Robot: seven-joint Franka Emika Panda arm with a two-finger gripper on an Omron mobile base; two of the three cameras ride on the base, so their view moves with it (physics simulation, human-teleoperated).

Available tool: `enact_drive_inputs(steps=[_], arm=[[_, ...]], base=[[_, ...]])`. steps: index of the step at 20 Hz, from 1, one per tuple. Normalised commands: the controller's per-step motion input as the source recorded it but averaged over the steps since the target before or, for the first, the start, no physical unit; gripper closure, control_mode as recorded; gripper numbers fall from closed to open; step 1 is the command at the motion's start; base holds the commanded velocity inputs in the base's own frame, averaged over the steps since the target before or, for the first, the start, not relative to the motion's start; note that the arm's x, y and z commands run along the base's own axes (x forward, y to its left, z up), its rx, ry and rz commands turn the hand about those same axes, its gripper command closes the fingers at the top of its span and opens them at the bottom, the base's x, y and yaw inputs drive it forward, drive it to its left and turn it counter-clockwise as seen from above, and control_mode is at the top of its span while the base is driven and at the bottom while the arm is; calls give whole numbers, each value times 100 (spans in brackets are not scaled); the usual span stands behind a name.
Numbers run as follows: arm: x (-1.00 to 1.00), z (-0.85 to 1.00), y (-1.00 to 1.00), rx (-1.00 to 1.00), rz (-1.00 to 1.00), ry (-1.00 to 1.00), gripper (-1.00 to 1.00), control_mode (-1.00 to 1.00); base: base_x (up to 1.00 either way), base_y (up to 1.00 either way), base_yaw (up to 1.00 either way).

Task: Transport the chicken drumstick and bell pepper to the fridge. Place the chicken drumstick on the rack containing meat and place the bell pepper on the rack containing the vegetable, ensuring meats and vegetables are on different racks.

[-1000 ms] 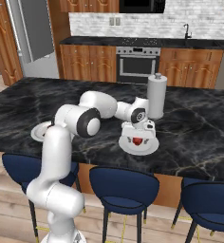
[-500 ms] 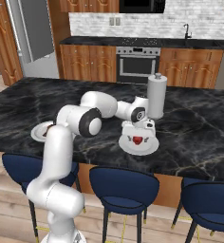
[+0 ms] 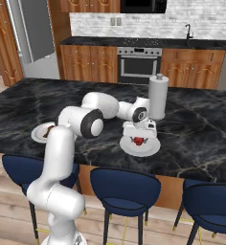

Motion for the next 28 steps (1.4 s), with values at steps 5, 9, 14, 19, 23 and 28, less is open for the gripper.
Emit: enact_drive_inputs(steps=[5, 9, 14, 19, 23, 28], arm=[[-18, 2, 10, 0, 0, 0, 100, -100], [-98, 21, 31, 0, 0, -4, 100, -100], [-100, 53, 50, 0, 0, -15, 100, -100], [-100, 79, 65, -1, 0, -19, 100, -100], [-100, 85, 63, -6, 0, -25, 100, -100], [-100, 80, 52, -8, 0, -23, 100, -100]], base=[[0, 0, 0], [0, 0, 0], [0, 0, 0], [0, 0, 0], [0, 0, 0], [0, 0, 0]])
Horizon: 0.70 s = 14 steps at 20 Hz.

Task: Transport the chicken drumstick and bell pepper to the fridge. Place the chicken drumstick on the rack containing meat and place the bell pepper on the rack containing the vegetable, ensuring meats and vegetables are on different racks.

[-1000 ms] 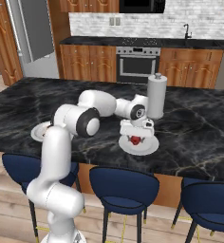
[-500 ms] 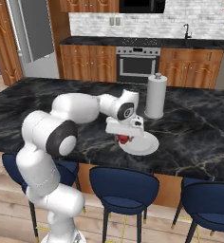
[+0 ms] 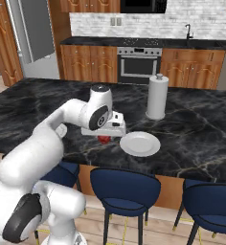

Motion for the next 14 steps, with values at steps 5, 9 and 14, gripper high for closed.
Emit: enact_drive_inputs(steps=[5, 9, 14], arm=[[-100, 91, 39, -3, 0, -27, 100, -100], [-100, 100, 34, 0, 0, -24, 100, -100], [-100, 85, 10, 1, -2, -12, 100, -100]], base=[[0, 0, 0], [0, 0, 0], [0, 0, 0]])
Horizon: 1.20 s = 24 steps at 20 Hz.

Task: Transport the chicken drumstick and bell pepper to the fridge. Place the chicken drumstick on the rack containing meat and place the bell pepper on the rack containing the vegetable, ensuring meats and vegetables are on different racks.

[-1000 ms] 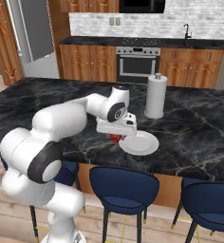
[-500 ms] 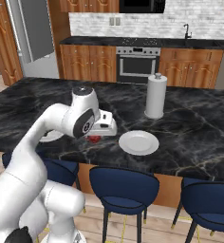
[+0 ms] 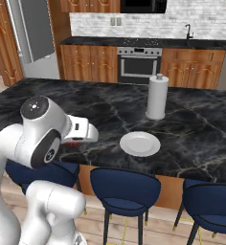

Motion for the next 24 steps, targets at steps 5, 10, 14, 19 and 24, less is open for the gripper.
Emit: enact_drive_inputs(steps=[5, 10, 14, 19, 24], arm=[[-100, 80, 9, 3, -2, -6, 100, -100], [-59, 87, 17, 0, 0, -3, 100, -100], [-28, 78, 14, 0, 0, 0, 100, -100], [-49, 55, 25, 0, 0, 0, 100, -100], [-16, 1, 12, 1, 0, 0, 100, 100]], base=[[0, 0, 0], [0, 0, 0], [0, 0, 0], [0, 0, 0], [-64, 60, 0]])
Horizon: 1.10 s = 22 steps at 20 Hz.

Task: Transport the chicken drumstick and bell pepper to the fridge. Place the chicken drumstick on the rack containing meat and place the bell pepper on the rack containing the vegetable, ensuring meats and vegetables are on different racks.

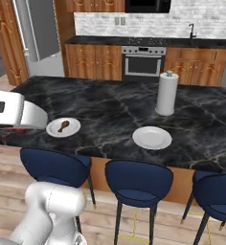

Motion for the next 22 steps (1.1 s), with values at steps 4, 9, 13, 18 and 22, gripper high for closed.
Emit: enact_drive_inputs(steps=[4, 9, 13, 18, 22], arm=[[0, 0, 0, 0, 0, 0, 100, 100], [0, 0, 0, 0, 0, 0, 100, 100], [0, 0, 0, 0, 0, 0, 100, 100], [0, 0, 0, 0, 0, 0, 100, 100], [0, 0, 0, 0, 0, 0, 100, 100]], base=[[-85, 100, 0], [-6, 100, 0], [2, 100, 0], [57, 100, 0], [52, 100, 0]])
